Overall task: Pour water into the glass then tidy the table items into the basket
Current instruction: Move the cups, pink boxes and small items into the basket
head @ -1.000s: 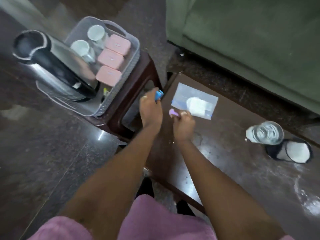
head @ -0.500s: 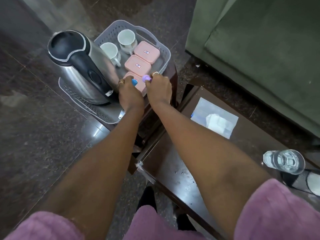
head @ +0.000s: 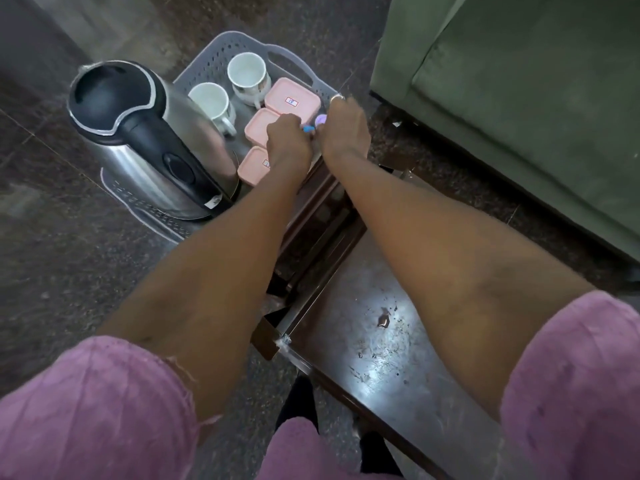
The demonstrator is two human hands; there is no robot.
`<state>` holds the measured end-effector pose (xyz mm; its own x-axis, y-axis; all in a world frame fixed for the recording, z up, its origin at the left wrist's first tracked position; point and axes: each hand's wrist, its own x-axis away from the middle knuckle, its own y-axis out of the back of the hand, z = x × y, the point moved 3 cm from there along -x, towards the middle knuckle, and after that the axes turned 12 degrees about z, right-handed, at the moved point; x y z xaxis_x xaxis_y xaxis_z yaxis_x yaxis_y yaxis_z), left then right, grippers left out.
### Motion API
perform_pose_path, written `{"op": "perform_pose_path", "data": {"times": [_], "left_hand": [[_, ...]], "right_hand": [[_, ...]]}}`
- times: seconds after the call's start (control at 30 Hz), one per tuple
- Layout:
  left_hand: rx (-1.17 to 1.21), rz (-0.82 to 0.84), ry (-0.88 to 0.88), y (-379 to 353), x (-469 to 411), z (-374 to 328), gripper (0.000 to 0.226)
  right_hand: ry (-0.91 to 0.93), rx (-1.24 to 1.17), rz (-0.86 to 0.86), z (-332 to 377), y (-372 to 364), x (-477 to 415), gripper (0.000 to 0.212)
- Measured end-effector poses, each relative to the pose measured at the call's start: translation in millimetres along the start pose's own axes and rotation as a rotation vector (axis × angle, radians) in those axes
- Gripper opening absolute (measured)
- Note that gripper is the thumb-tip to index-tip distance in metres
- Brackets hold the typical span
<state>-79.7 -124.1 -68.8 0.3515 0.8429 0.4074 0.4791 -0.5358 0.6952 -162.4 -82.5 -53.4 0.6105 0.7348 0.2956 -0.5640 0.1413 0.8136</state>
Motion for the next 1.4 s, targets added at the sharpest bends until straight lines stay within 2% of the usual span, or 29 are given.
{"op": "perform_pose_path", "data": {"times": [0.1,0.2,0.27,0.4,0.47,0.5,0.57,0.63,0.7,0.8,0.97,1.07,1.2,1.4], "left_hand": [[0.037,-0.092,-0.016,3.8,-4.5,3.6,0.035],[0.131,-0.196,-0.046,7.9,5.9,0.8,0.036],[0.193,-0.203,-0.124,1.4,18.8,-8.8,0.031],[0.160,-0.203,-0.347,-31.8,54.2,-35.5,0.028],[0.147,-0.120,-0.470,-59.7,74.5,-49.4,0.030],[0.134,-0.065,-0.491,-74.2,82.4,-52.8,0.030],[0.121,0.063,-0.440,-108.8,94.0,-54.2,0.031],[0.103,0.207,-0.286,-142.5,101.3,-49.6,0.035],[0.002,0.339,-0.121,-172.0,105.0,-41.8,0.045],[-0.146,0.460,0.034,-198.8,108.3,-32.1,0.058],[-0.115,0.503,0.113,-217.5,96.8,-24.9,0.058],[-0.112,0.544,0.124,-219.9,87.7,-28.4,0.056],[-0.122,0.558,0.172,-222.7,78.6,-30.2,0.055],[-0.023,0.600,0.227,-229.4,74.5,-18.7,0.046]], "right_hand": [[0.039,0.007,0.029,-7.0,-2.3,-6.6,0.024],[0.038,-0.073,-0.057,-24.0,-8.0,7.0,0.018],[-0.008,-0.161,-0.119,-42.8,-9.6,23.5,0.019],[-0.161,-0.375,-0.115,-90.4,-12.5,60.2,0.020],[-0.323,-0.631,-0.191,-118.5,-11.4,80.9,0.017],[-0.405,-0.661,-0.230,-130.8,-11.1,89.6,0.017],[-0.467,-0.584,-0.264,-159.4,-8.5,106.1,0.015],[-0.475,-0.412,-0.251,-189.7,-3.9,121.1,0.016],[-0.581,-0.265,-0.245,-225.7,-3.4,130.3,0.027],[-0.774,-0.199,-0.131,-270.1,-6.0,138.5,0.042],[-0.892,-0.332,0.006,-304.1,-4.9,141.5,0.059],[-0.885,-0.377,0.061,-307.5,-5.0,138.3,0.064],[-0.841,-0.413,0.071,-308.6,-6.2,135.6,0.061],[-0.975,-0.635,0.010,-320.7,-8.1,137.0,0.051]]}}
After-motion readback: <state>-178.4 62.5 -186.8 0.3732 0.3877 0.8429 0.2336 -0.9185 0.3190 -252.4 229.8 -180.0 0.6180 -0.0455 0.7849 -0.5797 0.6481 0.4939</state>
